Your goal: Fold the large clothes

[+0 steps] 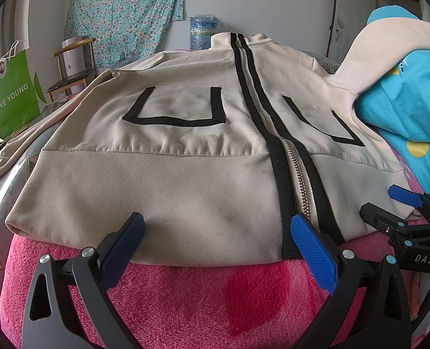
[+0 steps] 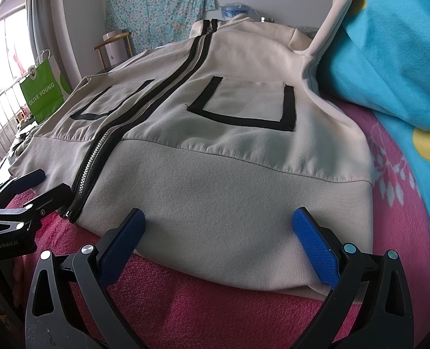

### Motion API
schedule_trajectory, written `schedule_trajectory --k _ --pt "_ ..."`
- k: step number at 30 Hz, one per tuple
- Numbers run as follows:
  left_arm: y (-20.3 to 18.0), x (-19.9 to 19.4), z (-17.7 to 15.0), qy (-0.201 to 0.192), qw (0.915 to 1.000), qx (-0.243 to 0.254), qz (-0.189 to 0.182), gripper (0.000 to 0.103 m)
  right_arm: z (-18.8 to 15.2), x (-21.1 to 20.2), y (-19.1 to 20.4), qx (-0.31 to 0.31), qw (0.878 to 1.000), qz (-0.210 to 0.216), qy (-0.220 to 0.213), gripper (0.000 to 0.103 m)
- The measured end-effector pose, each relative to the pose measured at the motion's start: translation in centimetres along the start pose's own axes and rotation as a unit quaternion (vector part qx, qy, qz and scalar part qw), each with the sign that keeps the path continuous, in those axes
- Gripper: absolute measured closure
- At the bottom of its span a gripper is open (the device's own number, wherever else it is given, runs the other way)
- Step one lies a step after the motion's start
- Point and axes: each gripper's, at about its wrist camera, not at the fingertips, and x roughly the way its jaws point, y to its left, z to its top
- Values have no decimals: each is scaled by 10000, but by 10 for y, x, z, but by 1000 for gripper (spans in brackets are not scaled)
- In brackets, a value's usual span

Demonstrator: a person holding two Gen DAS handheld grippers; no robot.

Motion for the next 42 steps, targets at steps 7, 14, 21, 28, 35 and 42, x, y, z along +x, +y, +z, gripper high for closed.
schedule_trajectory --k 7,14,21,28,35,42 --pt "0 0 0 1 10000 -1 -1 4 0 0 0 0 10000 -1 0 6" --pt "0 0 0 0 10000 0 0 4 0 0 0 0 10000 -1 0 6" --pt "0 0 0 0 10000 -1 -1 4 0 0 0 1 10000 0 0 6" --pt "0 0 0 -1 10000 -1 -1 4 1 0 0 1 10000 2 4 6" --pt "0 0 0 1 10000 -3 -4 4 1 -1 -3 8 10000 11 5 6" --pt "0 0 0 -1 10000 2 3 4 1 -1 -4 8 10000 12 3 6"
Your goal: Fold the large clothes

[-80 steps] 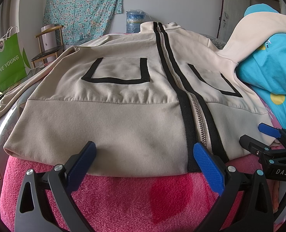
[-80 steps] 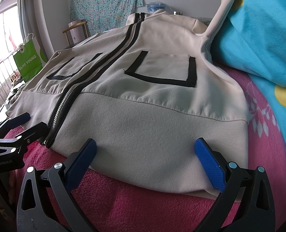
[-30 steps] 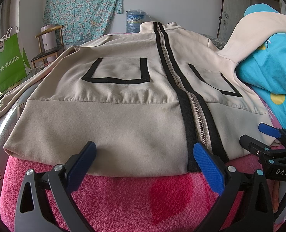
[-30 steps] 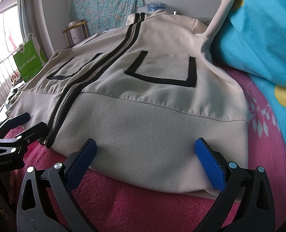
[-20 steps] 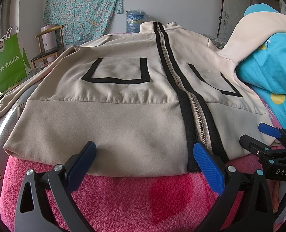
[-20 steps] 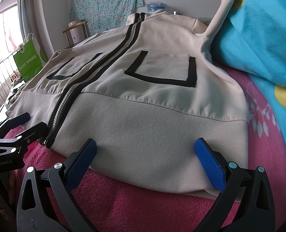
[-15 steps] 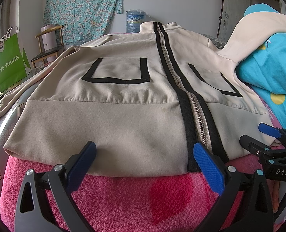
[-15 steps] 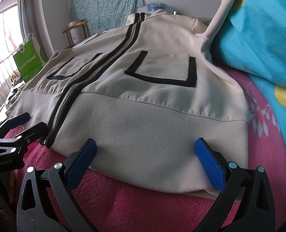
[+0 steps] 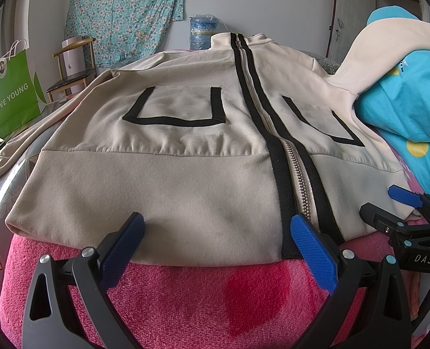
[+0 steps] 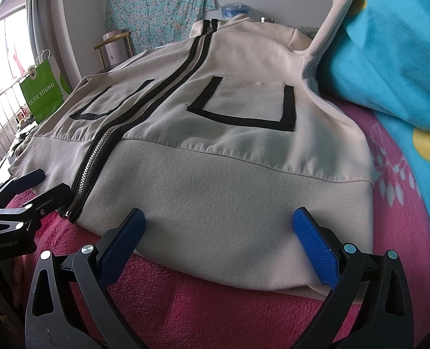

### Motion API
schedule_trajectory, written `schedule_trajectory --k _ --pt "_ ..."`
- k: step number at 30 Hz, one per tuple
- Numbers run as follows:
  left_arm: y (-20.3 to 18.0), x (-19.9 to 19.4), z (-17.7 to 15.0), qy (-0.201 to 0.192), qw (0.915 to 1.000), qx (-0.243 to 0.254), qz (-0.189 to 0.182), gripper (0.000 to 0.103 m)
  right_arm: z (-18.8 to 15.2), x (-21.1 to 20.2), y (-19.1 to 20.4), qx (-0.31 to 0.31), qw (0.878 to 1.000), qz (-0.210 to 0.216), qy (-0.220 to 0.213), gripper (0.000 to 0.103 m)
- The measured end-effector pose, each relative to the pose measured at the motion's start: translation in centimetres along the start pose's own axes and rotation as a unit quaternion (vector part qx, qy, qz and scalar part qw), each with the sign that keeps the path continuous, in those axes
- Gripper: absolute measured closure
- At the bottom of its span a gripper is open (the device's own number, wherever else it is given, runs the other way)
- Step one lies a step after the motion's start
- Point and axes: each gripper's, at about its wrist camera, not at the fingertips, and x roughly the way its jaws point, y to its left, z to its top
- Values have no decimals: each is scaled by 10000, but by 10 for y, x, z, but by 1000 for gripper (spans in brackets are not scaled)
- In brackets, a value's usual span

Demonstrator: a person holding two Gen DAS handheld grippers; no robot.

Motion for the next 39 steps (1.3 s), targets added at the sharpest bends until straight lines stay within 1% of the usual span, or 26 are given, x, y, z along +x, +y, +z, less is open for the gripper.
schedule_trajectory --k 39 --pt "0 0 0 2 10000 0 -1 4 -2 1 2 1 10000 10 -5 6"
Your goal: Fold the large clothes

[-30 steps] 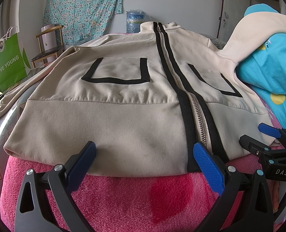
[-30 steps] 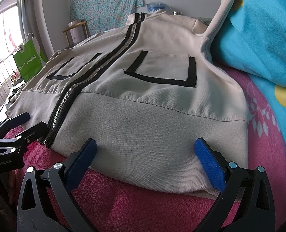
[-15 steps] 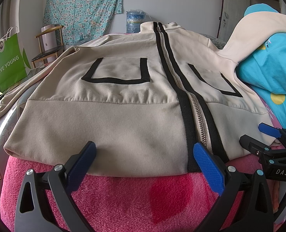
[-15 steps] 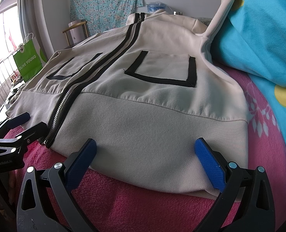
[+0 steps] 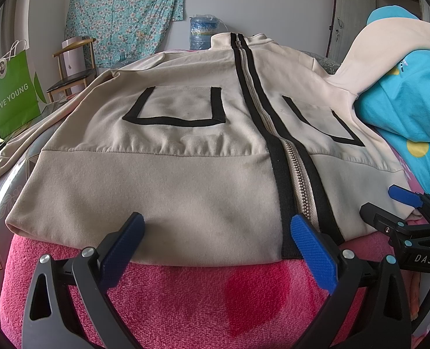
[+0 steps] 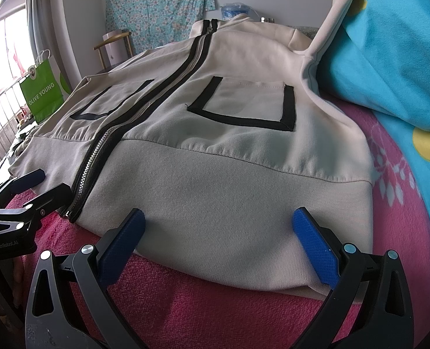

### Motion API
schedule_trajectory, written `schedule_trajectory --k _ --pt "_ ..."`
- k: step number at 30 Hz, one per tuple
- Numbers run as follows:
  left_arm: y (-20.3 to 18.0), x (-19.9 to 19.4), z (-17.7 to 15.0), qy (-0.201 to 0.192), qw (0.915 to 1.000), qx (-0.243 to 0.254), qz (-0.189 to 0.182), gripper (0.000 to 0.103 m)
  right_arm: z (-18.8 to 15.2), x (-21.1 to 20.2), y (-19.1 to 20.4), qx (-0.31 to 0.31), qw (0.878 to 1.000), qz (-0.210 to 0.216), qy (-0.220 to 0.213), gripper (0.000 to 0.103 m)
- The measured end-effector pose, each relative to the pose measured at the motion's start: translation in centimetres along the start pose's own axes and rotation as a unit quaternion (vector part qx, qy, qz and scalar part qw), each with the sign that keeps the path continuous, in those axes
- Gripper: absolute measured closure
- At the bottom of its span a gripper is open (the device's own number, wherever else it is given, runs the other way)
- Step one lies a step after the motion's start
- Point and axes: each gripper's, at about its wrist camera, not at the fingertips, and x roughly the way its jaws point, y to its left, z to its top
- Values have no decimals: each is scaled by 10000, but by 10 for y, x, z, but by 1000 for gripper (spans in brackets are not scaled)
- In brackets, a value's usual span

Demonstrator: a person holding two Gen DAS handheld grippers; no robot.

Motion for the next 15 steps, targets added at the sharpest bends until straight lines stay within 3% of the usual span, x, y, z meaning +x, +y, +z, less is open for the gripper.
schedule_trajectory --k 15 --pt "0 0 0 -1 10000 0 0 4 1 0 -2 -3 10000 0 -1 6"
